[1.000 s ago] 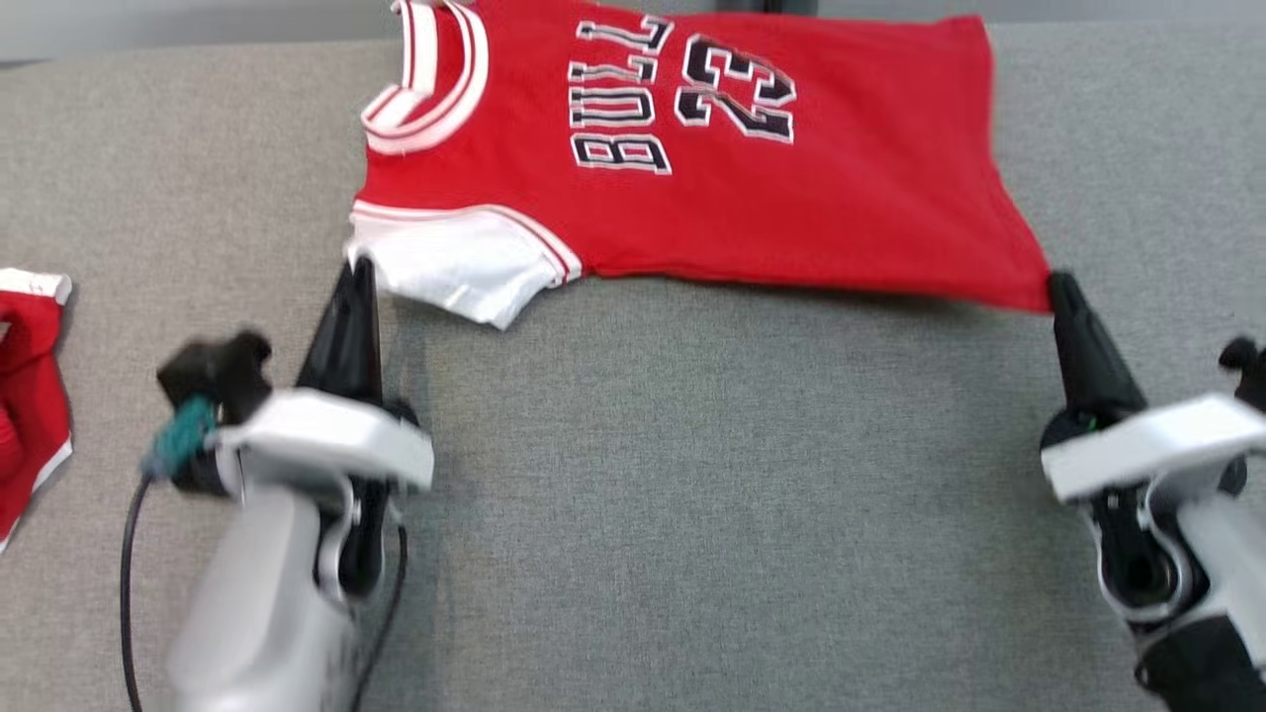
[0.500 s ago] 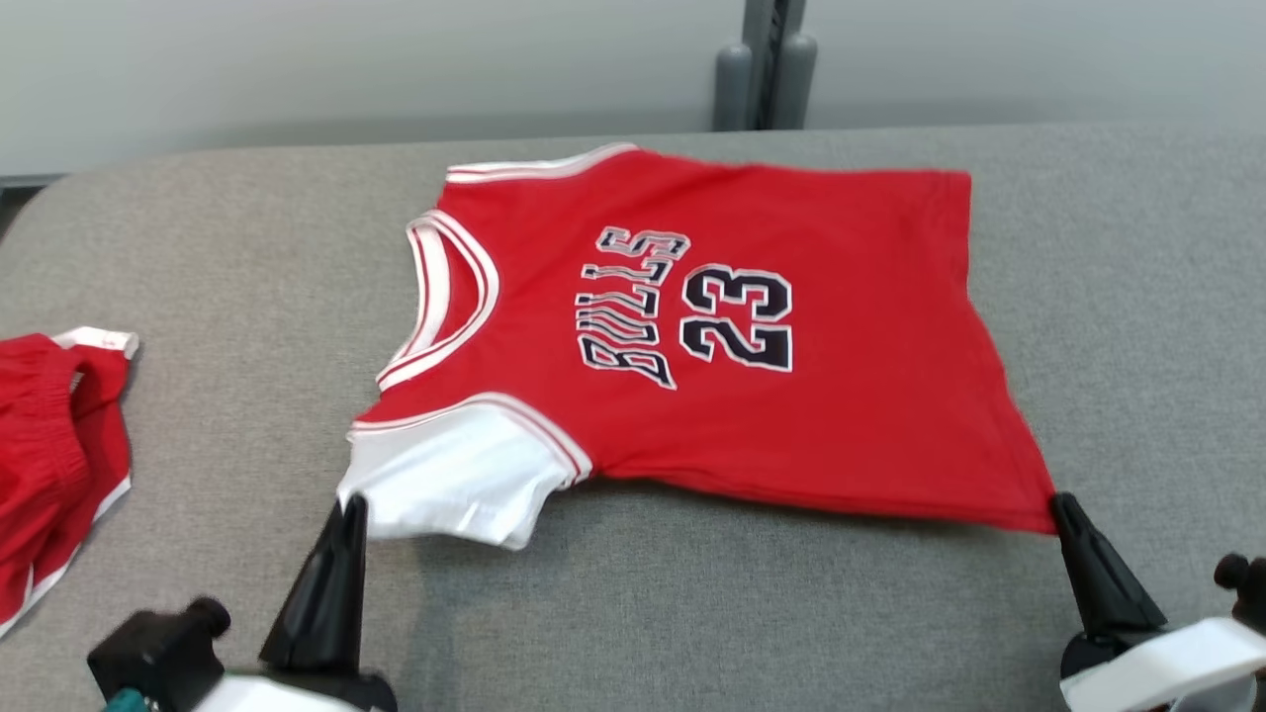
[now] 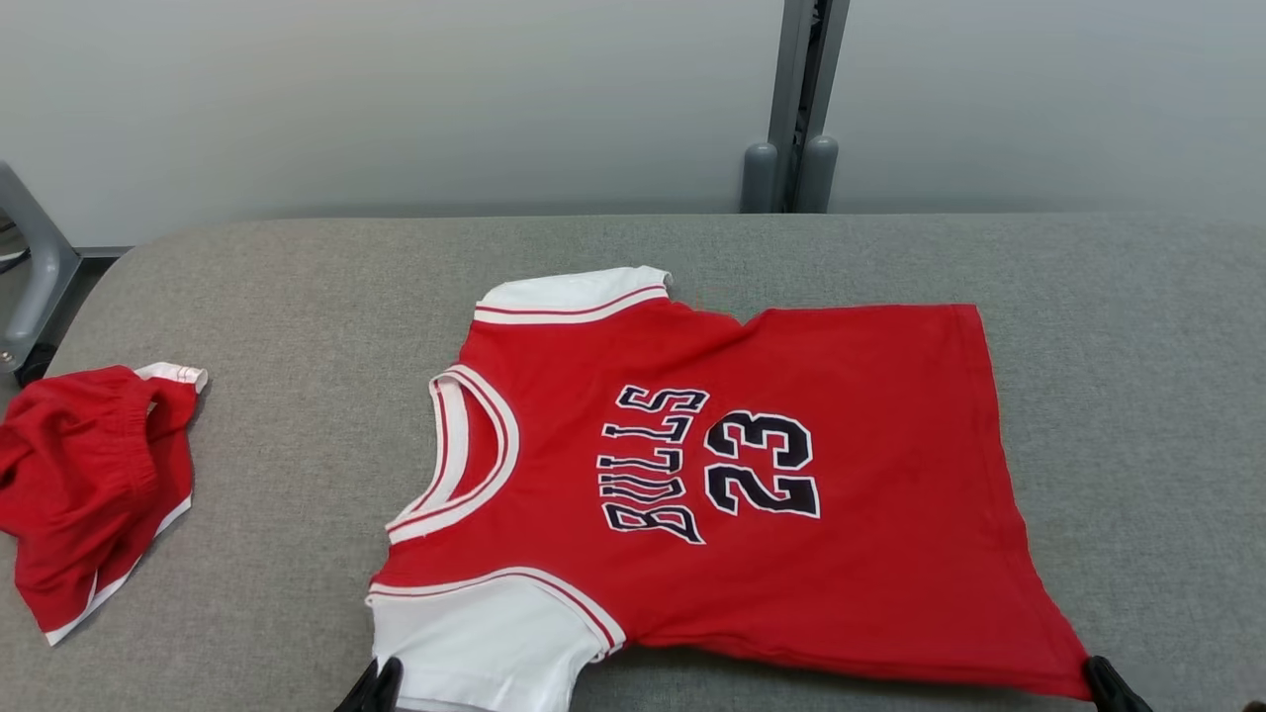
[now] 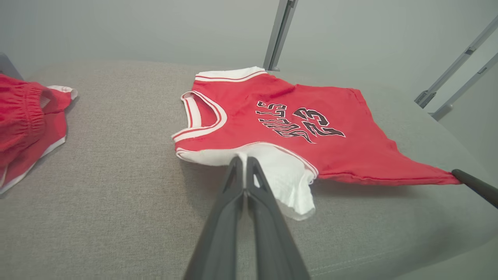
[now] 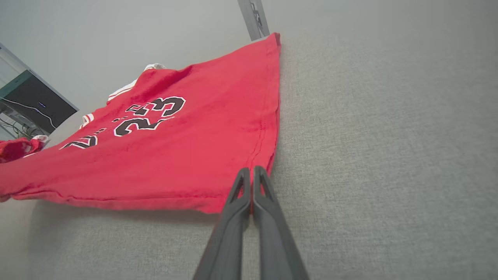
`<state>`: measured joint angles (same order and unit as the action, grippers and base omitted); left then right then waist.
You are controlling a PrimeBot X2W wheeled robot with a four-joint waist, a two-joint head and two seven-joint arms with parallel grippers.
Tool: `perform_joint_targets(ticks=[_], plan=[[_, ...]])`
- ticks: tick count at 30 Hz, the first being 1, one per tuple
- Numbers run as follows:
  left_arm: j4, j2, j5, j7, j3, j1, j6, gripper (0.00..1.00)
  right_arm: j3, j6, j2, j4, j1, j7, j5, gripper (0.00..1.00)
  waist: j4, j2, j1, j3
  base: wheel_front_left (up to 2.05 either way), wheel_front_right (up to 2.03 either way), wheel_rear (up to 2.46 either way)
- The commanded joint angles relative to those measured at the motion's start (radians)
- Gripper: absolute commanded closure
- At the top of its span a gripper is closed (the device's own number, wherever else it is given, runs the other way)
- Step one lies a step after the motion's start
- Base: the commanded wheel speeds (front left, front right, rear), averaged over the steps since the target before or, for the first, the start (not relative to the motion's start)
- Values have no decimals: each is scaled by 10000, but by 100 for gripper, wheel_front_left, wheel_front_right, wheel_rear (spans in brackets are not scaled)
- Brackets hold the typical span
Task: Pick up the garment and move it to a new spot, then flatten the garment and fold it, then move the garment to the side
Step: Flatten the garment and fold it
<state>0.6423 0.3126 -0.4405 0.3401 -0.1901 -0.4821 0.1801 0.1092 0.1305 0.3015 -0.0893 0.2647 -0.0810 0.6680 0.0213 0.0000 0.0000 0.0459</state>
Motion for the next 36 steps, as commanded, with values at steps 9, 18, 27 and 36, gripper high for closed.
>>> perform_joint_targets(ticks=[9,18,27,36], plan=[[467,85,-109,365,103,269,183,100,-836,7,-681,981,468,859,-713,100,-102,0,0,370,0,0,0],[-908,156,-456,9,53,2027,-591,100,-840,7,-777,1039,-763,1045,-940,100,-147,0,0,1400,0,0,0],[-2708,118,-332,-680,215,4764,-1203,100,-637,7,-349,482,-2614,434,-689,100,-300,0,0,2405,0,0,0],[-5051,-236,-605,-1302,10,6752,-1803,100,-117,7,-138,-497,-3994,-11,-234,100,-261,0,0,2983,0,0,0]])
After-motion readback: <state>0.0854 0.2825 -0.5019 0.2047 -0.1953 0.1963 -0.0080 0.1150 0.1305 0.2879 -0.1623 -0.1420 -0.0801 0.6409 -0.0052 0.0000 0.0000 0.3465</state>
